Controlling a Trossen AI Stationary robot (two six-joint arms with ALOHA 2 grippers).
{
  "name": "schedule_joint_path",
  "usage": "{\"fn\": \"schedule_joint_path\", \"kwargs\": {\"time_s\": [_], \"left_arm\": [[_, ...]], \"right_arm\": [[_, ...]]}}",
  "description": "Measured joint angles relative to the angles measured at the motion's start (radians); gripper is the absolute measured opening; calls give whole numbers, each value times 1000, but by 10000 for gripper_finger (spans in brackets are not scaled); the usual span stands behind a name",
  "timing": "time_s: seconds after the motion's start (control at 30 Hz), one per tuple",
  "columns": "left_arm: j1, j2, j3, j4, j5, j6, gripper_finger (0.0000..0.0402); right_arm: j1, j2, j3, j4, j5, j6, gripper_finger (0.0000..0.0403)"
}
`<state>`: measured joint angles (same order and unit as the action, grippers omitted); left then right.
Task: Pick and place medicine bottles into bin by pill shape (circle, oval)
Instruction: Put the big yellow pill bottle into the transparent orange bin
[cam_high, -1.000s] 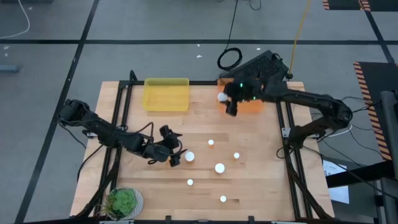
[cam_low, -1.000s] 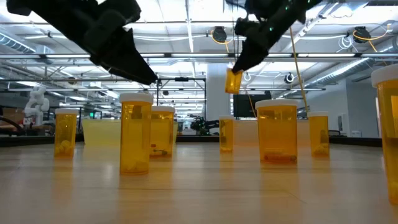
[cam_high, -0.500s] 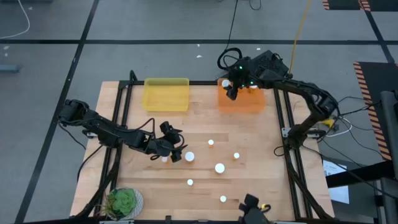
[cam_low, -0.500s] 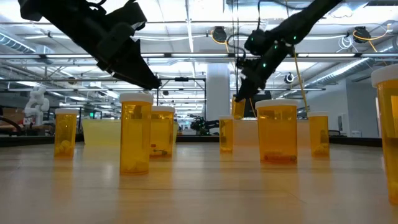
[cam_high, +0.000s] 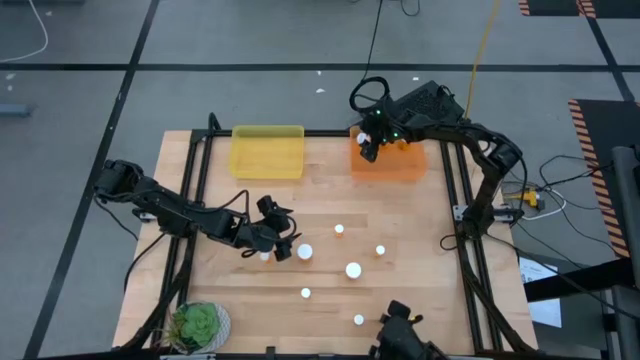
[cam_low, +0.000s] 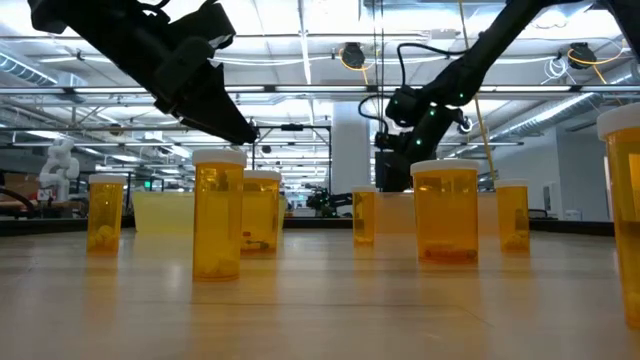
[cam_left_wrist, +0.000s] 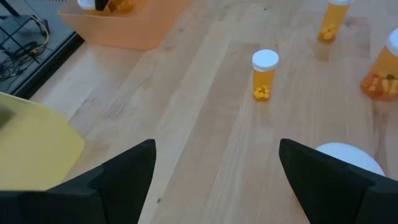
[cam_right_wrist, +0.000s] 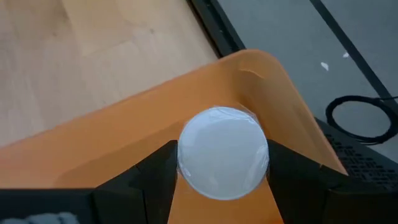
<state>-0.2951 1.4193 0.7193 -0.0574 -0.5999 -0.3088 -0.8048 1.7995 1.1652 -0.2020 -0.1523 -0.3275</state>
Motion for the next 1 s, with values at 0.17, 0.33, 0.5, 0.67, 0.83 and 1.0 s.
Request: {"fn": "schedule_joint_path", "kwargs": {"time_s": [0.17,0.33,0.5,0.67,0.83,1.0], "left_arm": [[0,0,0,0,0,0,346],[0,0,0,0,0,0,347],[0,0,0,0,24,-8,346],[-2,0,0,1,26,-18,347],[-3,0,0,1,27,-26,347],[-3,0,0,2,36,-33,346]], "right_arm": [[0,3,0,6,34,0,216],[0,3,0,6,47,0,216],[-1,3,0,7,53,8,219],[-4,4,0,19,79,5,241],[-8,5,0,56,79,16,262],[-8,5,0,64,79,18,269]]}}
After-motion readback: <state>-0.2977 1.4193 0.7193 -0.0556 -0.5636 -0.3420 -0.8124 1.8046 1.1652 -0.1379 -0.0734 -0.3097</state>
